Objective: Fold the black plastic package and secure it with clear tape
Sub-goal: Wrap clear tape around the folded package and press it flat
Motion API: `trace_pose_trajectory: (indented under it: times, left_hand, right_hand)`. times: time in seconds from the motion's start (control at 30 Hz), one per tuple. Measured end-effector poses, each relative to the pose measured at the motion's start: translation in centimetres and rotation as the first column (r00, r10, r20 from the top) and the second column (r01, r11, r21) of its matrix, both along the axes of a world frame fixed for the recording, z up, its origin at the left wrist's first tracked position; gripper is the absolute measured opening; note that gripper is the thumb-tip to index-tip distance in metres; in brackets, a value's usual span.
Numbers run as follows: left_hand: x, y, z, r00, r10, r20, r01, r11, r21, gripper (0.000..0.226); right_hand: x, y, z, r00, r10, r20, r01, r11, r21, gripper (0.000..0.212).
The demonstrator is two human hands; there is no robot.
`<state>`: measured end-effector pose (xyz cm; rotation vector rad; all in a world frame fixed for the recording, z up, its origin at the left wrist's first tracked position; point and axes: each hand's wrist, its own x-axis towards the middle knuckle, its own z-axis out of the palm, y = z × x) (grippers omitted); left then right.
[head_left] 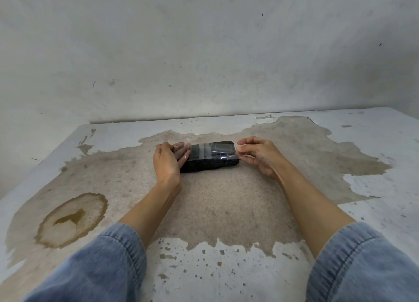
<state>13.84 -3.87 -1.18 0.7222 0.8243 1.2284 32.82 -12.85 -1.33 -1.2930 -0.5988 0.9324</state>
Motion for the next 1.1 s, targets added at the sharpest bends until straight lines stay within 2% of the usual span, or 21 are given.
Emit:
trace_pose_trajectory:
  times: [0.37, 0.53, 1.1]
  left_hand:
    - [0.14, -0.13, -0.08, 1.0, 0.017, 0.008, -0.017, 1.0, -0.009, 0.026]
    - [0.26, 0.02, -0.21, 0.999, 0.034, 0.002, -0.034, 0.999, -0.023, 0.026]
    - [0.24, -0.1, -0.11, 0.999, 0.033, 0.028, -0.033, 0.999, -0.017, 0.02]
  right_hand:
    - [-0.23, 0.06, -0.15, 0.999, -0.039, 0.005, 0.039, 0.999, -0.005, 0.015]
    - [-0.43, 0.18, -0.28, 0.993, -0.052, 0.105, 0.057, 0.997, -0.044, 0.016]
    - [-0.07, 0.37, -0.78, 0.996, -0.01, 0.088, 0.016, 0.998, -0.065, 0.014]
